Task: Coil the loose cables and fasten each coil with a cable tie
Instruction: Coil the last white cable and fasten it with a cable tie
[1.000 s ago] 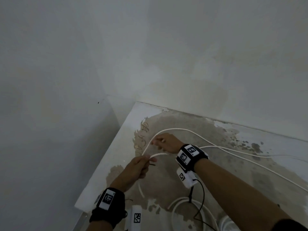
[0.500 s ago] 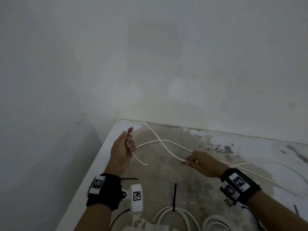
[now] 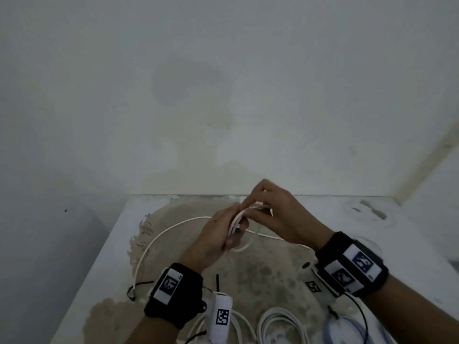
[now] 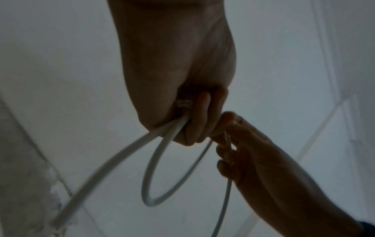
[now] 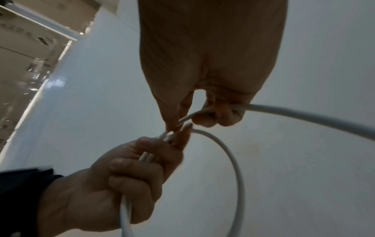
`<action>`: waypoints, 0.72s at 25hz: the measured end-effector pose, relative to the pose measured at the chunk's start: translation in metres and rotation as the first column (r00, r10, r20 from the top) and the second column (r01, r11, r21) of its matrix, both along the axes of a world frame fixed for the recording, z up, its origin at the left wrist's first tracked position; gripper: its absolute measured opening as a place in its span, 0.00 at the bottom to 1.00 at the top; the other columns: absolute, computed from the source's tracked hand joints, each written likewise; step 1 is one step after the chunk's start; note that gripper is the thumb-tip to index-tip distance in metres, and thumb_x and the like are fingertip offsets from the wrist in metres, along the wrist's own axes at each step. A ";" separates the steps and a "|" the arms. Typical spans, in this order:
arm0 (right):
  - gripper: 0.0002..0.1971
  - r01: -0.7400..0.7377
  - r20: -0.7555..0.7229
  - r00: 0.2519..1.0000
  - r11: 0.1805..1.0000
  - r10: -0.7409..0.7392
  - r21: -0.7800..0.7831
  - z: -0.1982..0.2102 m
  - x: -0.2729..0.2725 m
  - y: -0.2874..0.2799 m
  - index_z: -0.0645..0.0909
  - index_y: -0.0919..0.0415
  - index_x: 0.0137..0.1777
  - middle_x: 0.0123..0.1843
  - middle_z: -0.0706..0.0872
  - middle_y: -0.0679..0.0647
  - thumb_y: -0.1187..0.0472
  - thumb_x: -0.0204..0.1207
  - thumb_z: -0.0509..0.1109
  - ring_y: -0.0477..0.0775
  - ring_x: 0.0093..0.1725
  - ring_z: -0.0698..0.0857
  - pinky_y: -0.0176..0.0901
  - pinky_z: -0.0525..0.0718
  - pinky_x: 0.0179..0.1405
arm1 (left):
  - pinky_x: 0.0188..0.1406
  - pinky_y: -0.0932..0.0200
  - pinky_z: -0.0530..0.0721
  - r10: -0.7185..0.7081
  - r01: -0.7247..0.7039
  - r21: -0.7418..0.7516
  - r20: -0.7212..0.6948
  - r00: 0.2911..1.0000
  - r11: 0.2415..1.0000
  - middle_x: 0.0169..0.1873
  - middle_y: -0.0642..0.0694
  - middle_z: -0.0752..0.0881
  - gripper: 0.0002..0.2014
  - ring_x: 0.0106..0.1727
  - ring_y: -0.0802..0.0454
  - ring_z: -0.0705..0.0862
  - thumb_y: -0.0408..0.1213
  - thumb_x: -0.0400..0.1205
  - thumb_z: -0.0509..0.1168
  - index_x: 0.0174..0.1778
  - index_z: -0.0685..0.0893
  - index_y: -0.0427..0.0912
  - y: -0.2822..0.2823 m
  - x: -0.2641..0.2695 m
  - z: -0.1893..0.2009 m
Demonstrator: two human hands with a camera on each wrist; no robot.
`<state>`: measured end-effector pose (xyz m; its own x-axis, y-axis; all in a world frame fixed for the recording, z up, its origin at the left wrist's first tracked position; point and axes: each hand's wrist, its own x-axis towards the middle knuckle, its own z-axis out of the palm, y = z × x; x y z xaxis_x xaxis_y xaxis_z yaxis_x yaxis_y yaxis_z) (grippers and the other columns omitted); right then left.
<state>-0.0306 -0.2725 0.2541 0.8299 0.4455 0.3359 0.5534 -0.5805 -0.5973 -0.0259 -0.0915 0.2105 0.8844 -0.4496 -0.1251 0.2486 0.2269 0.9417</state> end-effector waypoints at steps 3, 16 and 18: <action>0.04 0.113 -0.091 0.991 0.980 -0.099 0.165 -0.008 -0.001 -0.019 0.86 0.48 0.50 0.47 0.85 0.46 0.51 0.83 0.71 0.50 0.37 0.83 0.42 0.81 0.39 | 0.13 0.65 0.51 -0.089 0.051 -0.228 -0.157 0.984 0.972 0.21 0.51 0.67 0.21 0.13 0.61 0.58 0.45 0.86 0.52 0.39 0.88 0.42 -0.014 0.003 0.011; 0.11 0.359 -0.361 0.900 0.884 -0.243 0.300 -0.075 -0.009 -0.098 0.89 0.53 0.59 0.41 0.86 0.47 0.57 0.87 0.65 0.44 0.34 0.78 0.31 0.77 0.36 | 0.15 0.68 0.55 0.114 -0.225 -0.529 -0.234 0.965 0.818 0.19 0.54 0.63 0.16 0.21 0.58 0.49 0.46 0.88 0.51 0.38 0.76 0.46 0.000 0.020 0.020; 0.10 0.405 -0.426 0.863 0.877 -0.273 0.259 -0.091 -0.016 -0.122 0.89 0.50 0.57 0.39 0.85 0.48 0.58 0.87 0.66 0.47 0.32 0.75 0.34 0.76 0.34 | 0.14 0.69 0.57 0.206 -0.310 -0.549 -0.243 0.948 0.776 0.18 0.54 0.64 0.16 0.21 0.58 0.50 0.45 0.88 0.51 0.38 0.76 0.46 0.022 0.029 0.023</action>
